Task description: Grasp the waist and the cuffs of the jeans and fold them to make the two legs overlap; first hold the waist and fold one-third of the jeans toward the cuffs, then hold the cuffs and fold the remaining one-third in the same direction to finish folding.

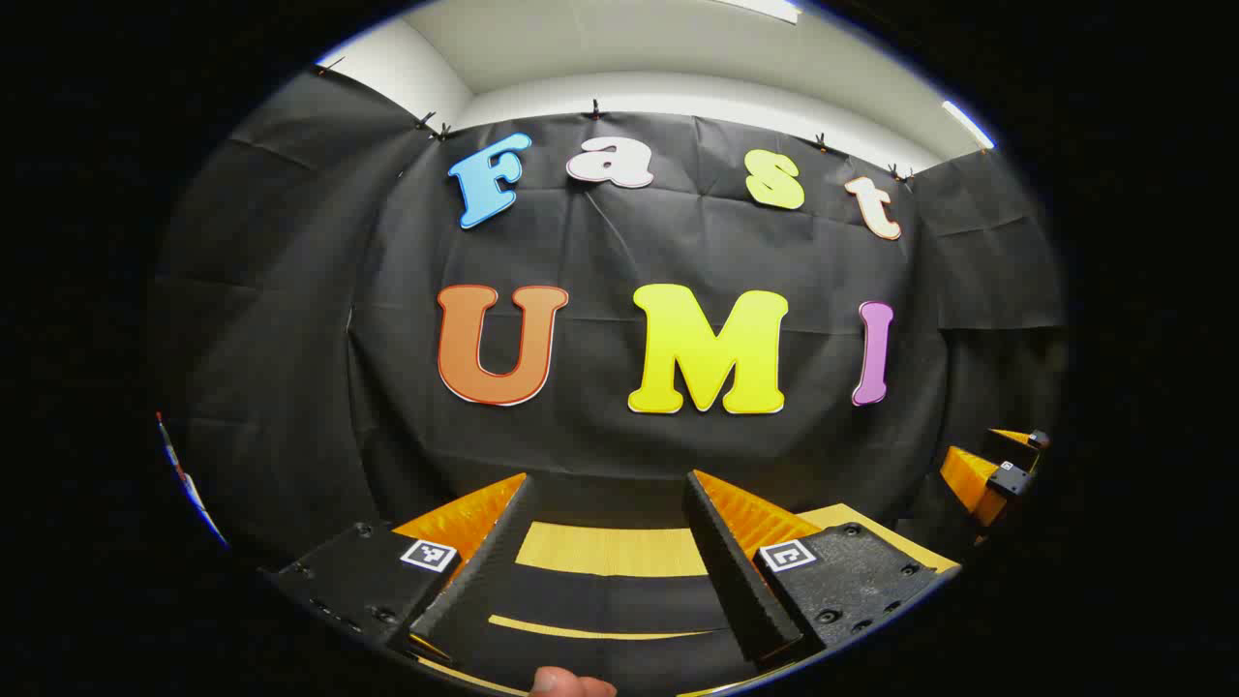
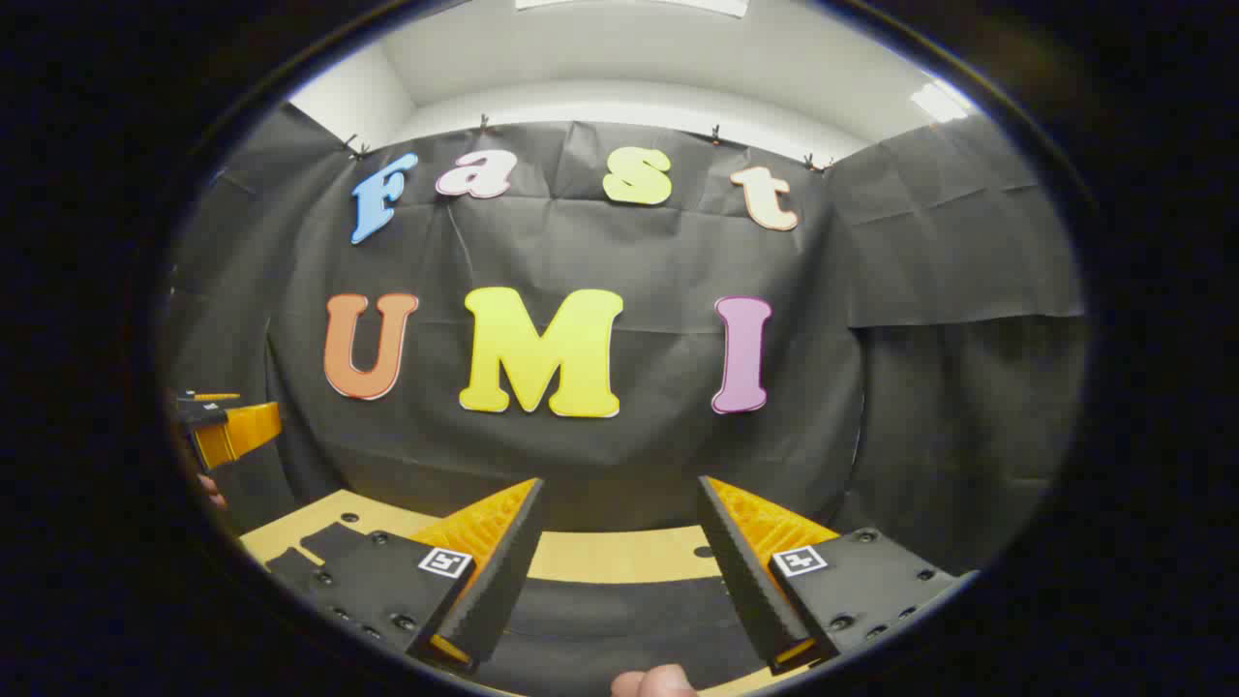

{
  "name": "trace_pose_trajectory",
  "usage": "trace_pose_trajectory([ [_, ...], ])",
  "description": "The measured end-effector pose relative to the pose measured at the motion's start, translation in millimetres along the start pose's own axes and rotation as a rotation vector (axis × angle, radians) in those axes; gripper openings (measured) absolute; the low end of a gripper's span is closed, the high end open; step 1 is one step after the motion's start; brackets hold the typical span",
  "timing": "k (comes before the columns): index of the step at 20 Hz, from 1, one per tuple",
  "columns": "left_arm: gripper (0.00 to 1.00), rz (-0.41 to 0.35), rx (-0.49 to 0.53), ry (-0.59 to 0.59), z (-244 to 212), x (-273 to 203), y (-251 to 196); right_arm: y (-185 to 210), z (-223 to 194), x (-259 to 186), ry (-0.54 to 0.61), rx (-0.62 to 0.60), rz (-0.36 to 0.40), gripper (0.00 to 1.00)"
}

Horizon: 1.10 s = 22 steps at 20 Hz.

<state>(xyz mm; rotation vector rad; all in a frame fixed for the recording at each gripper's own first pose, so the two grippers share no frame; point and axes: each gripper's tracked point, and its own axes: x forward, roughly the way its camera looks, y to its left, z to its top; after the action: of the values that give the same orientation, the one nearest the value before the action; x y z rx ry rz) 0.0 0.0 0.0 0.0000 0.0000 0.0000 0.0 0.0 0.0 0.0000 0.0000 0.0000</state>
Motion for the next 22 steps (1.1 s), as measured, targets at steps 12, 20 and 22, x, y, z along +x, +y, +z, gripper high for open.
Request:
trace_pose_trajectory([
  [12, 1.00, 0.007, 0.011, 0.039, -18.1, 8.8, 7.9, -8.4, -11.3, 7.9, 0.037, -0.015, 0.004, 0.94],
  [20, 0.98, 0.026, 0.014, 0.045, -21.7, 11.2, 9.1, -26.2, -11.7, 11.5, 0.041, -0.021, -0.005, 0.95],
  [22, 0.97, 0.028, 0.010, 0.049, -21.3, 11.4, 6.3, -29.5, -11.8, 12.6, 0.040, -0.019, -0.004, 0.95],
])
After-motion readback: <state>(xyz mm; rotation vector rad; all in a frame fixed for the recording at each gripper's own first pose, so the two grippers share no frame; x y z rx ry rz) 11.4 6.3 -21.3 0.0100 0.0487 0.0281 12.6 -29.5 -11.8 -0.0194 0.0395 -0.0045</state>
